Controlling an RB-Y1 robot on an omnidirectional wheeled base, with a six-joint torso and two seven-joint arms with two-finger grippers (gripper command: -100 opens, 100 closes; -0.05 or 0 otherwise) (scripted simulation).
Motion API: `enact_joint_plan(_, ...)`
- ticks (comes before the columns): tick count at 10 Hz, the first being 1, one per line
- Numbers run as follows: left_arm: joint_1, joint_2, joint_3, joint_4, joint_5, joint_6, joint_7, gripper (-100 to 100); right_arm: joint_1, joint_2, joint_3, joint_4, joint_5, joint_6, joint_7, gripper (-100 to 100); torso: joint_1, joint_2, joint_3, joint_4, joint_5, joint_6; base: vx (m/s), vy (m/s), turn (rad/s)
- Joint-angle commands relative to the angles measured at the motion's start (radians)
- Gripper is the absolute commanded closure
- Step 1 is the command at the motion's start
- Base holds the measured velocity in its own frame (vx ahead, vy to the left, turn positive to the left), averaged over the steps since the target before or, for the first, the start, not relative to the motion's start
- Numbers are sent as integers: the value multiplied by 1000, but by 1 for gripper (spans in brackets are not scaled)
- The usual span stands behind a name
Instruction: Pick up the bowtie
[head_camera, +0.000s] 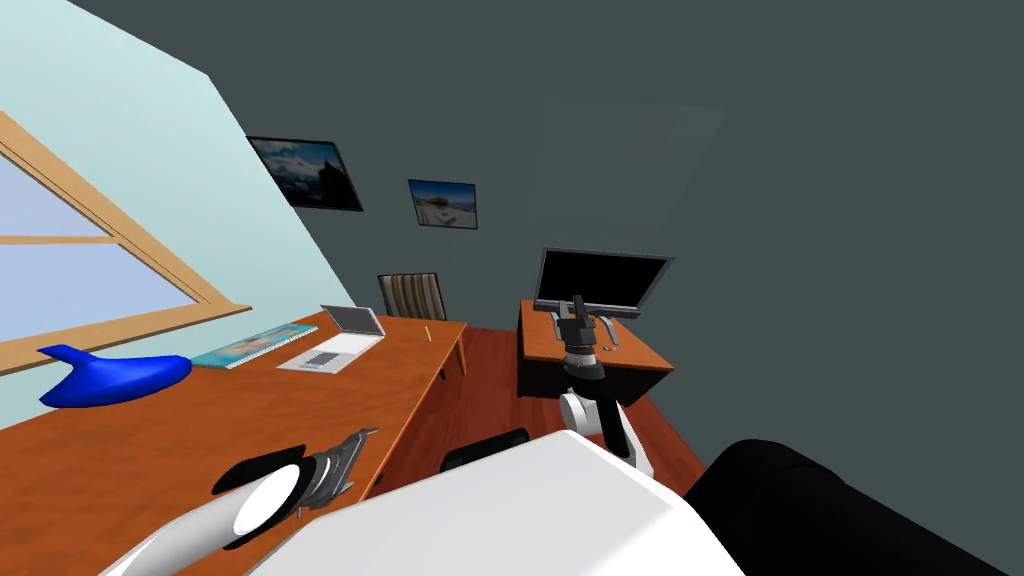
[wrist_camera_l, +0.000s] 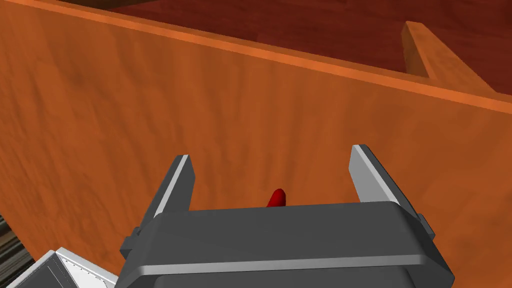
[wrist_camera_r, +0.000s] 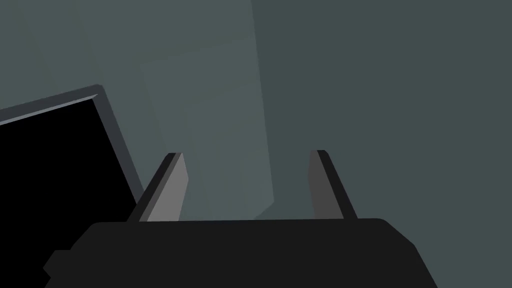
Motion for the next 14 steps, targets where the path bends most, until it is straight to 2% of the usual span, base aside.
enact_joint_plan(1, 10, 26, -6, 33, -1, 50, 11, -100, 0, 0, 0, 0, 0, 0, 0, 0, 0, 0, 0, 0, 0, 0, 98, 115, -269)
enact_joint_plan(3, 15, 56, -12, 80, 4, 103, 13, -100, 0, 0, 0, 0, 0, 0, 0, 0, 2, -1, -1, 0, 1, -1, 96, 108, -211)
enact_joint_plan(7, 28, 113, -21, 153, 3, 174, 19, -100, 0, 0, 0, 0, 0, 0, 0, 0, -1, -1, -1, 0, 0, -1, 81, 86, -169)
enact_joint_plan(8, 18, 110, -17, 132, 5, 173, 24, -100, 0, 0, 0, 0, 0, 0, 0, 0, -1, -1, 0, 0, 0, -1, 29, 40, -41)
enact_joint_plan(9, 19, 112, -17, 132, 4, 179, 28, 0, 0, 0, 0, 0, 0, 0, 0, 0, -4, 1, 1, 0, -1, -1, 6, 8, 6)
enact_joint_plan(10, 12, 79, -25, 163, -19, 152, 25, -100, 0, 0, 0, 0, 0, 0, 0, 0, -6, 3, 2, 1, -1, -1, 5, 31, -49)
enact_joint_plan(12, 5, 45, -33, 193, -43, 127, 23, -100, 0, 0, 0, 0, 0, 0, 0, 0, -4, 4, 2, 1, -1, -1, 0, 49, -53)
enact_joint_plan(13, 8, 56, -29, 185, -33, 135, 20, -100, 0, 0, 0, 0, 0, 0, 0, 0, -4, 4, 2, 1, -1, -1, 0, 20, -8)
enact_joint_plan(14, 8, 54, -30, 187, -35, 131, 20, 100, 0, 0, 0, 0, 0, 0, 0, 0, -6, 4, 2, 1, -1, -1, 0, 0, 0)
